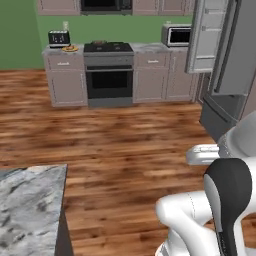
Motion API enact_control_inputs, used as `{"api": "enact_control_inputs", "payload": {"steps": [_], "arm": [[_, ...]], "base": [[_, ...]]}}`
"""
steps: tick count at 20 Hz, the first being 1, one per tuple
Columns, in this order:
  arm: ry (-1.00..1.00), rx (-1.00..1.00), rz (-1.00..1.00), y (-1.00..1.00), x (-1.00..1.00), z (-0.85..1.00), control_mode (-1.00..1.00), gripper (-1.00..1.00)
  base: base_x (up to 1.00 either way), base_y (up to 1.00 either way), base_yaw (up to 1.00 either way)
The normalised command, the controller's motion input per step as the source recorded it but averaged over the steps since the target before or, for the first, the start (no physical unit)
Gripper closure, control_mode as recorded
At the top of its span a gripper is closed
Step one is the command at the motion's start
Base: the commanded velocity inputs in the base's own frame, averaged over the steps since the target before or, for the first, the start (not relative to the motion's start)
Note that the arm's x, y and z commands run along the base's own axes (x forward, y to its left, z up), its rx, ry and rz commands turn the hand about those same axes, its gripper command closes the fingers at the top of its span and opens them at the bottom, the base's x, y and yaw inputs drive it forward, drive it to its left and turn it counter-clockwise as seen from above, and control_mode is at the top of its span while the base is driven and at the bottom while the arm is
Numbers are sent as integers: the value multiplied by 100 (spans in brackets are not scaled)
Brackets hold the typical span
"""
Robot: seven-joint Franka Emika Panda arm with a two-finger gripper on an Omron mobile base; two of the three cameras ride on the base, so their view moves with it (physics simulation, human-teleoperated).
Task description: Place the cold items (carrot and tomato) from the fridge in one tupperware on the dining counter. Place the warm items (kebab skewer and hot dog) in the stove area in another tupperware.
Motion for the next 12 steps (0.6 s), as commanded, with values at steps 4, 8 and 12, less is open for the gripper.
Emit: {"api": "enact_control_inputs", "payload": {"steps": [4,8,12], "arm": [[0,0,0,0,0,0,100,-100],[0,0,0,0,0,0,100,-100],[0,0,0,0,0,0,100,-100]], "base": [[100,-11,6],[100,-1,4],[100,0,5]]}}
